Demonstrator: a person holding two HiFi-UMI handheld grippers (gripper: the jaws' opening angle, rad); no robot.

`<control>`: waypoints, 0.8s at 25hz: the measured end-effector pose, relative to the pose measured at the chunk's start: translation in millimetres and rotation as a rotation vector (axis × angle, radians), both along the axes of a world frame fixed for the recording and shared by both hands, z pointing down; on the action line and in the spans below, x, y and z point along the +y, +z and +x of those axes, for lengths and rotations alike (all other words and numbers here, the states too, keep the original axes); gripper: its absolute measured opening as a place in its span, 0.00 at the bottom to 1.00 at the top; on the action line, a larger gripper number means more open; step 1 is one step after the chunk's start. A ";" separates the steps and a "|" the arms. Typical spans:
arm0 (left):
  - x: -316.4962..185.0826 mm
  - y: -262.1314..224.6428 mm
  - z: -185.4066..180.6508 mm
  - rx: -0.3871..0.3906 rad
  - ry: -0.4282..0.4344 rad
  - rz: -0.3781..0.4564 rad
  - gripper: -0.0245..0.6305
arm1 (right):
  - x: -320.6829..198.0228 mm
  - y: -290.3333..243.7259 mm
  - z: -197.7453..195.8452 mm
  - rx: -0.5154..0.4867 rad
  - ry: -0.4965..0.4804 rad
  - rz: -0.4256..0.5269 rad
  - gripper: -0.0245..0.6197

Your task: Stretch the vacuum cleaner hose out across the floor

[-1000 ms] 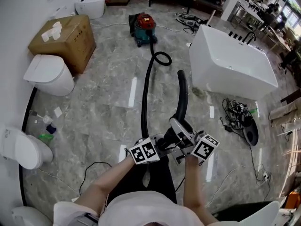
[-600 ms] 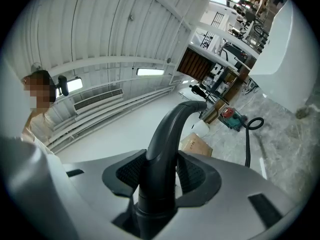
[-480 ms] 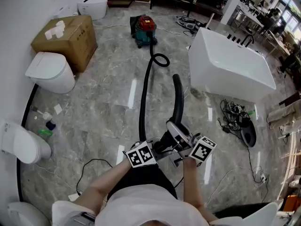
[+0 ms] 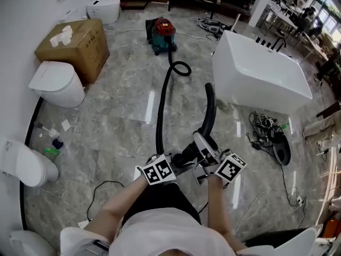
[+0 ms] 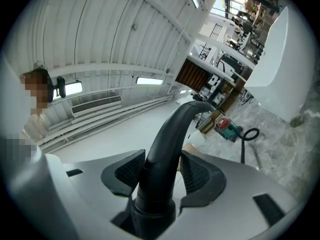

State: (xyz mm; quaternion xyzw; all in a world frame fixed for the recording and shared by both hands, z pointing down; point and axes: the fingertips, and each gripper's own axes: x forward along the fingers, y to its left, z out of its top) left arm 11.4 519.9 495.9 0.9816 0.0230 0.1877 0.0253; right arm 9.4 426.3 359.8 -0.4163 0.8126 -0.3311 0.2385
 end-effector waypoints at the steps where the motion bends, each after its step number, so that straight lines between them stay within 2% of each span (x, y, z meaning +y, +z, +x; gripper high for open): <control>1: -3.2 -0.8 -0.4 -0.006 -0.003 0.007 0.18 | -1.5 0.0 3.8 0.026 0.025 0.003 0.36; 5: -14.9 -2.0 -1.6 -0.040 0.002 0.053 0.19 | -2.2 -1.1 21.3 0.140 0.120 0.024 0.42; 10: -27.6 -6.5 3.2 -0.021 -0.032 0.065 0.19 | 1.9 -6.4 59.6 0.146 0.270 0.049 0.42; 13: -35.7 -5.8 2.0 -0.017 -0.067 0.060 0.19 | 3.7 -11.2 79.8 0.156 0.319 0.060 0.42; 16: -43.7 -1.9 0.6 -0.042 -0.081 0.068 0.19 | 2.9 -16.9 91.5 0.178 0.314 0.067 0.42; 20: -49.5 7.7 -4.5 -0.133 -0.028 0.124 0.19 | 2.5 -16.4 83.3 0.267 0.207 0.062 0.42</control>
